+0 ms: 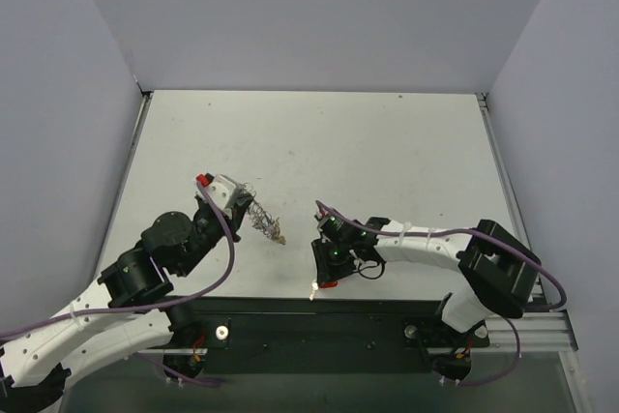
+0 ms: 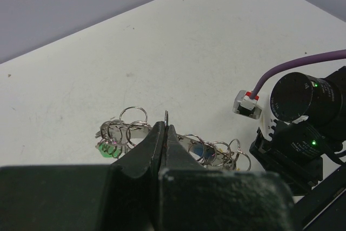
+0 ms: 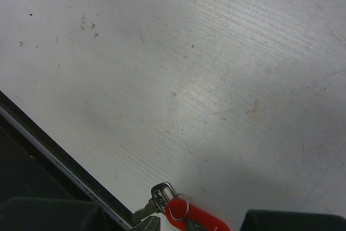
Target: Put the keys on the keyring
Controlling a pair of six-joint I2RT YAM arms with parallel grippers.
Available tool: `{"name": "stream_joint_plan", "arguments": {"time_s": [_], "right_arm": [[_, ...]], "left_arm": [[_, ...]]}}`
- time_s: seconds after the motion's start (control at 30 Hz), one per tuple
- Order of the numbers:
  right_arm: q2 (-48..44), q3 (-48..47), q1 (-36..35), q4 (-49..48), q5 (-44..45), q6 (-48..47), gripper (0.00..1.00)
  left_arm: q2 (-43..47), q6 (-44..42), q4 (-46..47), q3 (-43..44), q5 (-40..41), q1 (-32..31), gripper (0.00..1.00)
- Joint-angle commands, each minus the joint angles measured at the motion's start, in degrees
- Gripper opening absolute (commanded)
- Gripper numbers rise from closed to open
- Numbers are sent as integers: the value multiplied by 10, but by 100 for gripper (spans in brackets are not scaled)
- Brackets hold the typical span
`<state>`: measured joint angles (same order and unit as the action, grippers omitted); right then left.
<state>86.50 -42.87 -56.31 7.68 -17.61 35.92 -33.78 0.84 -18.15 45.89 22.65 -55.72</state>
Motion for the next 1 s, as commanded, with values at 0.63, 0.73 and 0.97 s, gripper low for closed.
{"name": "stream_joint_plan", "arguments": {"time_s": [0.63,0.73,0.97], "right_arm": [[85,-67,13,-7,14,30,6],[80,-73,15,-8,24,22,0],[53,-62,39,-13,25,-14,0]], "left_arm": [[12,7,27,27,-3,0,0],[13,7,25,28,-1,0,0],[11,6,27,29,1,-1,0]]}}
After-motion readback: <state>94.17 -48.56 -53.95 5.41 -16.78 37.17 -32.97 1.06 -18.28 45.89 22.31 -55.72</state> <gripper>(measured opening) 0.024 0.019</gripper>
